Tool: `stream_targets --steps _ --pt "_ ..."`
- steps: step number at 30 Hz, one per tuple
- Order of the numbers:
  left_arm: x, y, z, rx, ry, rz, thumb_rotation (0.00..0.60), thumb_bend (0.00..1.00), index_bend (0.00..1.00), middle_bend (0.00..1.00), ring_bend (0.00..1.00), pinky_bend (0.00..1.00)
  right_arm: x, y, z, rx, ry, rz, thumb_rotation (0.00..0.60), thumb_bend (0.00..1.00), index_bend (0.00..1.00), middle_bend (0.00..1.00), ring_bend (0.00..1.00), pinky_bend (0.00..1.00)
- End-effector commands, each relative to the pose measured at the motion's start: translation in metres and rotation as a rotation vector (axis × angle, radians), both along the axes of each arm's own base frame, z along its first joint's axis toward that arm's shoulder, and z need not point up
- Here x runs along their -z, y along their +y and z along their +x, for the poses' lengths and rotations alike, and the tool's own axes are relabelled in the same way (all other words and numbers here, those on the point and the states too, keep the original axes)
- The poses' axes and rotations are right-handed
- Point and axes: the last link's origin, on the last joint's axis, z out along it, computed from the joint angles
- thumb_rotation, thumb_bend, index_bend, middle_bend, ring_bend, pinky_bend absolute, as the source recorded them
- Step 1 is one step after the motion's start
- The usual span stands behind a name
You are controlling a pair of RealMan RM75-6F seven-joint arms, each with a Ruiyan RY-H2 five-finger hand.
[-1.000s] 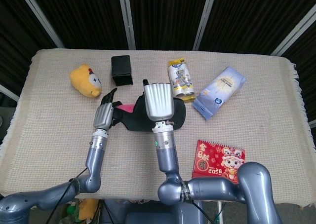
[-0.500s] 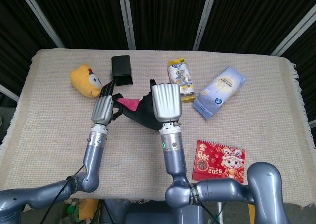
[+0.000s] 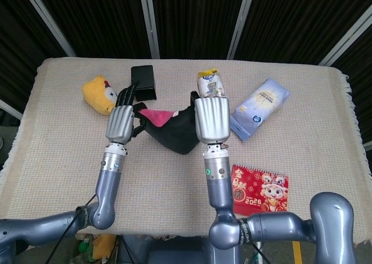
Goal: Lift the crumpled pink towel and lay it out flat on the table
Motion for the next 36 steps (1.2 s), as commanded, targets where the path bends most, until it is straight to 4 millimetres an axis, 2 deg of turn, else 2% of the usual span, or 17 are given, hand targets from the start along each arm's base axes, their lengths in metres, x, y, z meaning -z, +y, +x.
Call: stream_targets --steps 1,8,15,29,36 --pt "-0.008 -0.001 0.007 0.013 0.012 0.02 0.6 0.69 0.63 0.0 0.0 0.0 -0.007 0.0 -0.003 0.003 -0.015 -0.003 0.6 0.72 0.7 1.0 1.0 1.0" --pt "-0.02 -0.002 0.02 0.036 0.049 0.056 0.6 0.69 0.63 0.0 0.0 0.0 -0.021 -0.003 -0.01 0.011 -0.035 -0.016 0.6 0.72 0.7 1.0 1.0 1.0" --pt "-0.025 0.0 0.025 0.036 0.08 0.07 0.6 0.69 0.63 0.0 0.0 0.0 -0.034 -0.013 -0.025 0.045 -0.058 -0.022 0.6 0.72 0.71 1.0 1.0 1.0" --pt "-0.018 0.006 0.052 0.072 0.121 0.085 0.6 0.69 0.63 0.0 0.0 0.0 -0.046 -0.029 -0.048 0.071 -0.086 -0.025 0.6 0.72 0.71 1.0 1.0 1.0" --pt "-0.005 0.015 0.065 0.09 0.155 0.086 0.6 0.69 0.63 0.0 0.0 0.0 -0.05 -0.039 -0.057 0.086 -0.091 -0.029 0.6 0.72 0.71 1.0 1.0 1.0"
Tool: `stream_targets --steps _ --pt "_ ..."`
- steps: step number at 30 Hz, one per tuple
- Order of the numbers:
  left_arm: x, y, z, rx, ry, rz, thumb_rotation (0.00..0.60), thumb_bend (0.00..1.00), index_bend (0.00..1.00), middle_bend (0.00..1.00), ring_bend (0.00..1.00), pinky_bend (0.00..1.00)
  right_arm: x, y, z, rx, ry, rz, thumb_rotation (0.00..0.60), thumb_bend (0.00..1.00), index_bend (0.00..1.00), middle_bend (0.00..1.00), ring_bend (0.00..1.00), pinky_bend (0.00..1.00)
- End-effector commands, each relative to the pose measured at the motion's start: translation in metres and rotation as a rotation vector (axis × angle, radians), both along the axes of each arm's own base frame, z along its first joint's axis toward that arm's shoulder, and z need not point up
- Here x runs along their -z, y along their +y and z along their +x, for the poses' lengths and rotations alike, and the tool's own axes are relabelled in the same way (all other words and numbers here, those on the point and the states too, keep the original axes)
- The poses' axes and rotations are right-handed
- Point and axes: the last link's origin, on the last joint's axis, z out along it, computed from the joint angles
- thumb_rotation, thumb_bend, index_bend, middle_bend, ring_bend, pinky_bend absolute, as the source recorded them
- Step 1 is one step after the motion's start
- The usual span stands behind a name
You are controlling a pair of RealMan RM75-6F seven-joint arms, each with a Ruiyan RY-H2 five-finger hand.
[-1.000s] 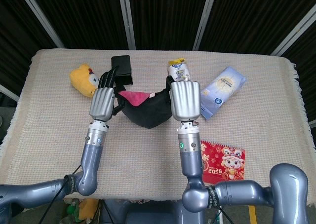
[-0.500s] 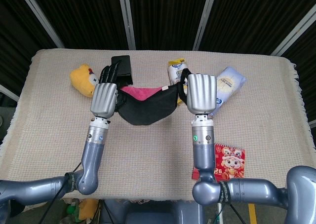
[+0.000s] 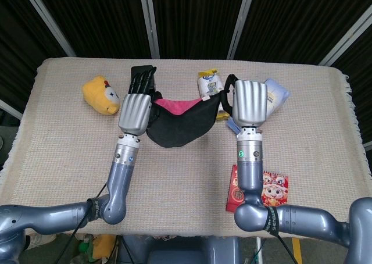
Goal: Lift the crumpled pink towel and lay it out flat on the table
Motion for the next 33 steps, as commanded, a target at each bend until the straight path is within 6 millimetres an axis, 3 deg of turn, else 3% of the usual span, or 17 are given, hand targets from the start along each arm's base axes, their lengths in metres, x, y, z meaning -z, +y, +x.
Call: stream_targets --steps 1,7,13,22,33 --pt "0.007 0.004 0.007 0.006 0.005 -0.006 0.6 0.69 0.63 0.0 0.0 0.0 -0.002 -0.005 -0.003 0.004 -0.002 -0.002 0.6 0.72 0.71 1.0 1.0 1.0" --pt "0.017 0.014 0.02 0.019 0.016 -0.004 0.6 0.69 0.62 0.0 0.0 0.0 -0.003 -0.016 -0.011 0.019 -0.004 -0.005 0.6 0.72 0.71 1.0 1.0 1.0" --pt "0.031 0.004 0.021 0.047 0.04 -0.022 0.6 0.69 0.62 0.0 0.0 0.0 -0.005 -0.015 -0.027 0.037 0.002 -0.002 0.6 0.72 0.71 1.0 1.0 1.0" --pt "0.041 -0.03 0.004 0.085 0.068 -0.078 0.6 0.69 0.62 0.0 0.0 0.0 -0.004 0.011 -0.053 0.061 0.022 0.028 0.6 0.72 0.71 1.0 1.0 1.0" --pt "0.057 -0.079 -0.035 0.096 0.102 -0.194 0.6 0.69 0.62 0.0 0.0 0.0 0.008 0.054 -0.07 0.096 0.079 0.09 0.6 0.72 0.71 1.0 1.0 1.0"
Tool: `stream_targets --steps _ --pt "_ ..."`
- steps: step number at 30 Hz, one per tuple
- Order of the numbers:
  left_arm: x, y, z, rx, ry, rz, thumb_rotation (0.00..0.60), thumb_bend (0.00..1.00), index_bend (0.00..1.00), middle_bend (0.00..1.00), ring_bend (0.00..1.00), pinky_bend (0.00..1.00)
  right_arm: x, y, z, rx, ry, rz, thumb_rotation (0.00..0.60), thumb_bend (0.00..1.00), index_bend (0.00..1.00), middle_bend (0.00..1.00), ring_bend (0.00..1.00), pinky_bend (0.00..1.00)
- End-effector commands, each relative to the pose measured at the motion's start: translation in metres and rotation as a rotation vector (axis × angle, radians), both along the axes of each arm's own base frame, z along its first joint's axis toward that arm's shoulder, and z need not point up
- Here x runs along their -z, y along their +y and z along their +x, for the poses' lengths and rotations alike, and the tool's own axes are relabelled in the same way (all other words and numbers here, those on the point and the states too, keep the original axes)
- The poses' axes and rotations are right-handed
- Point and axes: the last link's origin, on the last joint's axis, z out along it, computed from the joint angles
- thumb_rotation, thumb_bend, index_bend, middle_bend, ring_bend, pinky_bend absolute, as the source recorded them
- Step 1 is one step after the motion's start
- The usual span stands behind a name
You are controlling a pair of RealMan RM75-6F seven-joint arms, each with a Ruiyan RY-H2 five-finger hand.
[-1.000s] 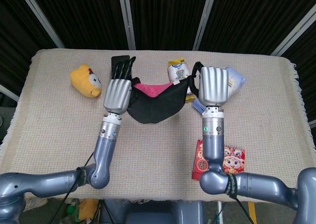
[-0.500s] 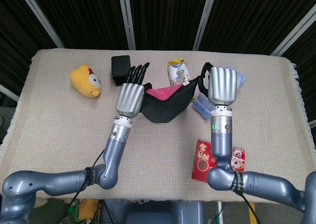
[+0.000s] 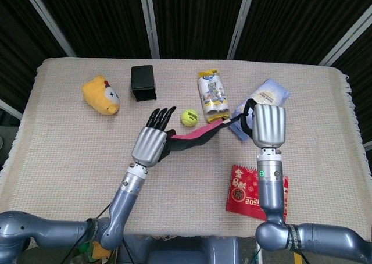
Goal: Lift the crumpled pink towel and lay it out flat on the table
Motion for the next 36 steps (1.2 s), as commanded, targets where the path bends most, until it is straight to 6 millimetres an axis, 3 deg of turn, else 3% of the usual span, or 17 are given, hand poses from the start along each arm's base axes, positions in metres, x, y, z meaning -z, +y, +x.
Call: stream_targets --steps 1,22,36 --pt "0.001 -0.013 -0.011 0.003 0.0 -0.021 0.6 0.69 0.62 0.0 0.0 0.0 0.004 0.013 -0.006 0.018 0.026 0.011 0.6 0.72 0.71 1.0 1.0 1.0" --pt "0.012 -0.073 -0.042 0.046 0.043 -0.127 0.6 0.69 0.61 0.0 0.0 0.0 0.024 0.06 -0.037 0.107 0.092 0.088 0.6 0.72 0.71 1.0 1.0 1.0" --pt "0.021 -0.097 -0.055 0.084 0.089 -0.178 0.6 0.68 0.58 0.0 0.0 0.0 0.034 0.076 -0.054 0.165 0.147 0.141 0.6 0.72 0.69 1.0 1.0 1.0"
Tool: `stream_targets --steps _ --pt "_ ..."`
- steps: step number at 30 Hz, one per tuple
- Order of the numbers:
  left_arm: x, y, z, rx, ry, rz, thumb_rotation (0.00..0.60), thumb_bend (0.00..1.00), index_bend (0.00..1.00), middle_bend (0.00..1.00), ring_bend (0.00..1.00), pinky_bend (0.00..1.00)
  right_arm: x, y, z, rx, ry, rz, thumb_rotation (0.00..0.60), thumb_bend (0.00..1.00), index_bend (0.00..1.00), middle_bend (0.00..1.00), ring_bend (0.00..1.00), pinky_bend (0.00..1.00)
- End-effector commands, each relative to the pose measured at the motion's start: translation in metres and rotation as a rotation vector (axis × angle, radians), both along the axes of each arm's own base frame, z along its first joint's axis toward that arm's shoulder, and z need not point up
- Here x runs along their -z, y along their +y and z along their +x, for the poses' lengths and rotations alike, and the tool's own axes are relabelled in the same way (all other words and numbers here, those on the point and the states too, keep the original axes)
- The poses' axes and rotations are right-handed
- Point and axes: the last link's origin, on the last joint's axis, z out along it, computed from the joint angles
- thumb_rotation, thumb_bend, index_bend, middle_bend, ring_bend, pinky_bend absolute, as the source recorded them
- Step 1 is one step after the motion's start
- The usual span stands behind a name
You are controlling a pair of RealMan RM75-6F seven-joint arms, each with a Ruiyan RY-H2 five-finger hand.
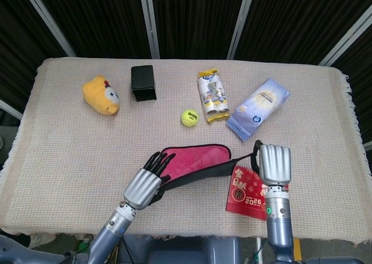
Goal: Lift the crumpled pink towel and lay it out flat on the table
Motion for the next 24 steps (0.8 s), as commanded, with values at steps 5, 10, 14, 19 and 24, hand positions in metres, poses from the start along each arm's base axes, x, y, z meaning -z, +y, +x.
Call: stream_targets --steps 5,10,14,19,24 --pt "0.0 -0.005 -0.004 0.012 0.017 -0.014 0.6 0.61 0.49 0.0 0.0 0.0 0.004 0.004 -0.004 0.018 0.048 0.033 0.6 0.72 0.52 1.0 1.0 1.0" --pt "0.001 -0.008 -0.007 0.023 0.031 -0.049 0.6 0.57 0.43 0.0 0.0 0.0 0.006 0.007 -0.005 0.031 0.076 0.049 0.6 0.72 0.44 1.0 1.0 1.0" --pt "0.001 -0.011 -0.01 0.029 0.048 -0.081 0.6 0.56 0.4 0.0 0.0 0.0 0.007 0.01 -0.005 0.056 0.109 0.065 0.6 0.73 0.44 1.0 1.0 1.0" --pt "-0.002 -0.017 -0.012 0.033 0.069 -0.128 0.6 0.55 0.39 0.0 0.0 0.0 0.008 0.014 -0.006 0.1 0.16 0.096 0.6 0.73 0.44 1.0 1.0 1.0" --pt "-0.005 -0.021 -0.014 0.04 0.081 -0.161 0.6 0.55 0.39 0.0 0.0 0.0 0.008 0.019 -0.008 0.143 0.22 0.111 0.6 0.73 0.44 1.0 1.0 1.0"
